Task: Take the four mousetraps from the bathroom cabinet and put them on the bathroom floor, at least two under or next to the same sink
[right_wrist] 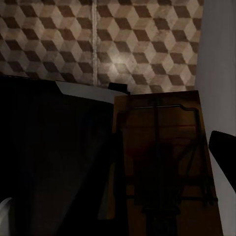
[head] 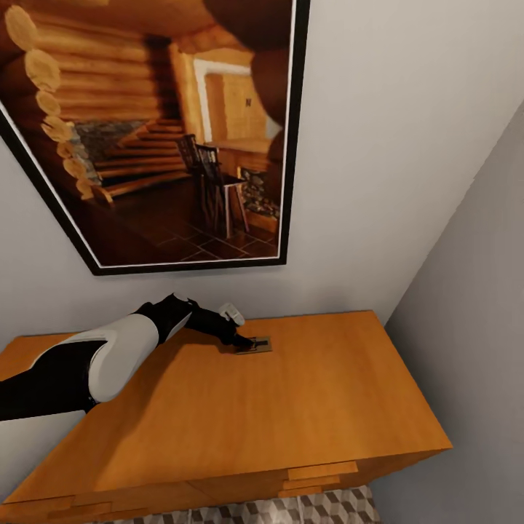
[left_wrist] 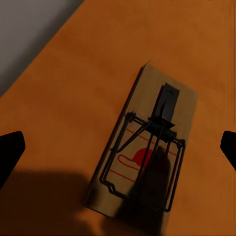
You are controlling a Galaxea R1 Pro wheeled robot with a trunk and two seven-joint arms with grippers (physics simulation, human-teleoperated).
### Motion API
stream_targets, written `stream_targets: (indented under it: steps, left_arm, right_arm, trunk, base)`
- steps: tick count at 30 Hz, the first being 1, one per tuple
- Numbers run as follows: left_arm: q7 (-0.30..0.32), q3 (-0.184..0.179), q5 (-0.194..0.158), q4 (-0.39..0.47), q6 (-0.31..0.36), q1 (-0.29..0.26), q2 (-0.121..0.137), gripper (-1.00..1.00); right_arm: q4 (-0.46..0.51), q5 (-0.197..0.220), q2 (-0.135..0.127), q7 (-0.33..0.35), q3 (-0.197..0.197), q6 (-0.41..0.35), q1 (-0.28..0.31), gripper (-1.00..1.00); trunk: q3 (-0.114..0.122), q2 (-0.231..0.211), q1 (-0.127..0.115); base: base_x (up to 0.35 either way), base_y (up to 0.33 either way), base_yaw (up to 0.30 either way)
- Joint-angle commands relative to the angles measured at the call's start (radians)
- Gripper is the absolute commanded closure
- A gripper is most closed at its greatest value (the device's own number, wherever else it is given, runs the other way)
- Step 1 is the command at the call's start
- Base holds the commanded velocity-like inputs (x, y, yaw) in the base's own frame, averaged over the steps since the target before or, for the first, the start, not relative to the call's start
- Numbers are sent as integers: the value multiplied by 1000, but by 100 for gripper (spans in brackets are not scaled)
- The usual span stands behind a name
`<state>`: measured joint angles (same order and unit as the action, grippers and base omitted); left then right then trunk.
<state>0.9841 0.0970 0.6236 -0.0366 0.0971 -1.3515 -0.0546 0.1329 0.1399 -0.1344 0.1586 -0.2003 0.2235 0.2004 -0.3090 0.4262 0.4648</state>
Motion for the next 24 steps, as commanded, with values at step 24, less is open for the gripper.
stream_targets:
  steps: [24]
  left_arm:
    - [1, 8, 4, -3, 10, 1, -1, -100]
  right_arm:
    - [-1, 11, -1, 4, -7, 3, 1, 100]
  trunk:
    - [-2, 2, 1]
  base:
    - [0, 0, -1]
